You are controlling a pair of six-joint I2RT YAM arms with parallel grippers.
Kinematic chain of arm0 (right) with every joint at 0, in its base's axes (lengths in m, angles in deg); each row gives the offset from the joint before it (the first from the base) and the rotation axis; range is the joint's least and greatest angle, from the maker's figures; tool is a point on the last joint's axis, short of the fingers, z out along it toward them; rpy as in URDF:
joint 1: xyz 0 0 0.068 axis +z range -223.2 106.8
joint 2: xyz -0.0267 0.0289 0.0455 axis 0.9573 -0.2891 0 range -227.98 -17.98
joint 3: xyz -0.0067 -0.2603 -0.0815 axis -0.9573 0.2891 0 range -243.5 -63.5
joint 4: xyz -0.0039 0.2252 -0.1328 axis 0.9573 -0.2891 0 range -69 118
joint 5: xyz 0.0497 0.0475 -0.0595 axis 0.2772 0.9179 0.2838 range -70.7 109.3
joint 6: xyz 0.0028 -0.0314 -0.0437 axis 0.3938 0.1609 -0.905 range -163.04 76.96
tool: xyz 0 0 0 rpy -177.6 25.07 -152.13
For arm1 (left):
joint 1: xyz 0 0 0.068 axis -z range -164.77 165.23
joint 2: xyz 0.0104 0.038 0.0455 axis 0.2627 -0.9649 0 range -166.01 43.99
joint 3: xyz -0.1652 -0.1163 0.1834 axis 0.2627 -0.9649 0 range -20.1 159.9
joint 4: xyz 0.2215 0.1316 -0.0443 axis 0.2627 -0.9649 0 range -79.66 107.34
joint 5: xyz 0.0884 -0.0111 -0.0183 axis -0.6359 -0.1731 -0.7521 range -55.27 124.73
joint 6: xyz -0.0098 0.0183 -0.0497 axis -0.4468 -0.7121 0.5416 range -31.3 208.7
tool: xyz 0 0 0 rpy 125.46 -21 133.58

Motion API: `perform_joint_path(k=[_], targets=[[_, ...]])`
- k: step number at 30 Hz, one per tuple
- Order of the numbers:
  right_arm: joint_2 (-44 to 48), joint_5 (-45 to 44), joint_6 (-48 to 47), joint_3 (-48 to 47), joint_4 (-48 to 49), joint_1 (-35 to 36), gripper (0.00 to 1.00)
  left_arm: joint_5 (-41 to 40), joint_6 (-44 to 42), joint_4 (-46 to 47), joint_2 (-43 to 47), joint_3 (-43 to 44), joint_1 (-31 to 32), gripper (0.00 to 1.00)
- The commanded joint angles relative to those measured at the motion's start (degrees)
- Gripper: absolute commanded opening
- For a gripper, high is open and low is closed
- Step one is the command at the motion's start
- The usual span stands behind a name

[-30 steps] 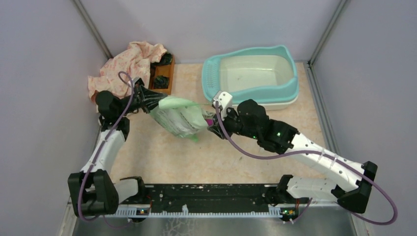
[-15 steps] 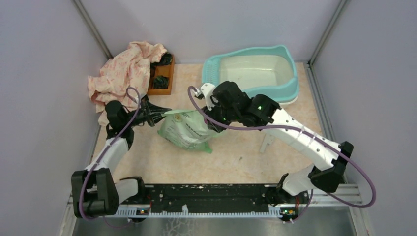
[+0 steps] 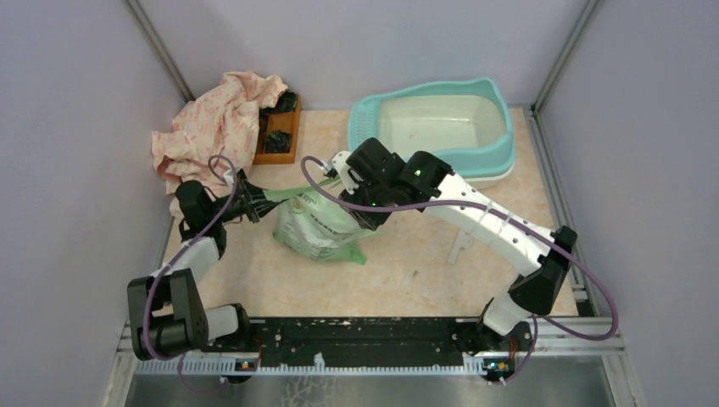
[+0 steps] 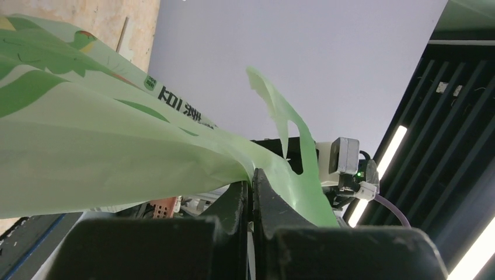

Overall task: Fill the litter box with clean litter
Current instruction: 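Scoop the cat litter from the cat litter bag.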

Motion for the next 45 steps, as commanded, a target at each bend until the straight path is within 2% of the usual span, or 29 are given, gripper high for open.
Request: perform_joint_path(k=[1,11,17,20,29,37,45], targets=[[-1.12,-0.60,-1.49,-1.71,-0.99,-0.62,0.00,3.75,-0.73,13.54,-1.82,0.10,-2.08,0.02],[-12.81,-1.76,-2.81,-16.09,-4.26,1.17,0.00,4.23,1.61,15.31,-3.04,10.75,-2.53,0.03],[-11.89,-4.72,-2.26,-17.96,-4.16,1.82,0.00,2.47,6.93,18.16,-3.53,19.09,-2.14,0.03],[-11.09,-4.33,-2.29,-17.90,-4.56,2.43,0.00,2.31,6.93,17.15,-3.29,21.70,-0.78,0.03],[-14.95,-4.27,-2.88,-17.20,-3.22,3.60,0.00,1.01,0.15,9.15,-1.30,19.09,4.84,0.03],[-21.03,-2.82,-3.86,-18.24,0.39,3.61,0.00,0.81,-1.15,7.67,-0.59,17.67,5.72,0.03],[-22.66,-1.52,-3.72,-14.15,9.08,3.68,0.00,-0.29,-4.62,3.40,-0.48,18.76,9.17,0.03]])
